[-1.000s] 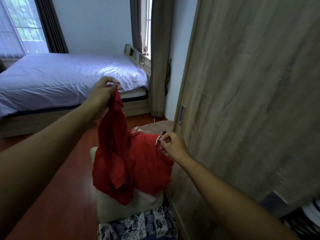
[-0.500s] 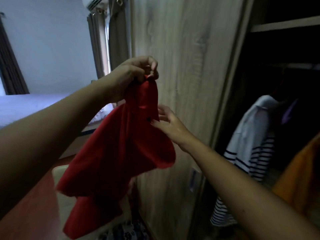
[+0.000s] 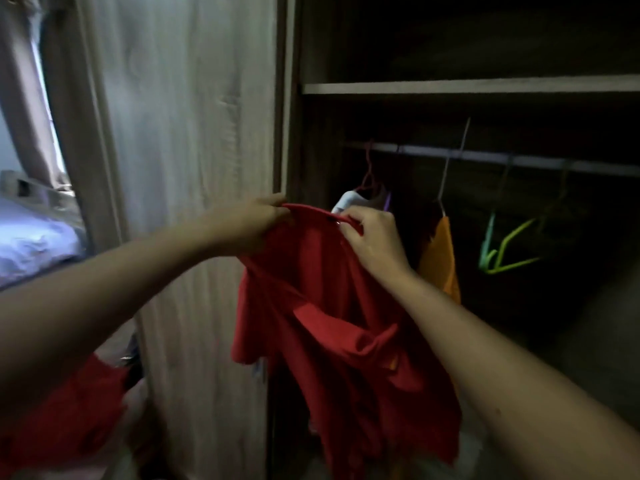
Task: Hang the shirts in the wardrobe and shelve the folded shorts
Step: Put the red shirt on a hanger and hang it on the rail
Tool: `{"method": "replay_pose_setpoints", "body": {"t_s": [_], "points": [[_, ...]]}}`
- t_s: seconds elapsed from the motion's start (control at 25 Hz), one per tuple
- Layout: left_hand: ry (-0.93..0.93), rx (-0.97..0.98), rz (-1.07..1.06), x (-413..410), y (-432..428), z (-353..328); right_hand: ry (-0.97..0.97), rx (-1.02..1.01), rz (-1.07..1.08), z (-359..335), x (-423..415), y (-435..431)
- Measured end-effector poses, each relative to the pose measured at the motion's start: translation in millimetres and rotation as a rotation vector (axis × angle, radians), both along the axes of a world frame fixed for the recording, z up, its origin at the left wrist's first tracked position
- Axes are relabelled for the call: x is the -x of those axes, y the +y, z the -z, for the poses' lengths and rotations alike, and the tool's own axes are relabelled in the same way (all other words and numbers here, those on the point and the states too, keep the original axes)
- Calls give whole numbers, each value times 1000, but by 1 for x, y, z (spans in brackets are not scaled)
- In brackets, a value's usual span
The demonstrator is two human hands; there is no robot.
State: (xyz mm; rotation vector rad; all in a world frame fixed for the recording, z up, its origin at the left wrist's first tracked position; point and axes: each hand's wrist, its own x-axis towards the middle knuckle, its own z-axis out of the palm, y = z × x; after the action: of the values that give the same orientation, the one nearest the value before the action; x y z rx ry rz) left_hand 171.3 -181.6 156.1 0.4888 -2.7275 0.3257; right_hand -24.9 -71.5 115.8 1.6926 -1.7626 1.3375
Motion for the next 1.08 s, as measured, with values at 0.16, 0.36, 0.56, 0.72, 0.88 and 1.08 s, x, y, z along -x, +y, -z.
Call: {"method": "replay_pose_setpoints", "body": {"t_s": [0.16,0.36,0.56,0.72,0.88,1.08], "points": [[189,-138,30,44,7,-1,-16,-95,-37,0,34,13],[278,-96,170,63,4,21,-162,-160,233,-8,80,-25],[250,-151,254,69,-16,32,-212,-500,501,-5,100,-76],[252,-172,243,71,-35,35,-320,-256,534,4,113,-94],[256,-155,243,75,-46,36,-306,56,470,3,111,-75],[227,136,174,82,-48,35,-431,312,262,89,88,-33]]}}
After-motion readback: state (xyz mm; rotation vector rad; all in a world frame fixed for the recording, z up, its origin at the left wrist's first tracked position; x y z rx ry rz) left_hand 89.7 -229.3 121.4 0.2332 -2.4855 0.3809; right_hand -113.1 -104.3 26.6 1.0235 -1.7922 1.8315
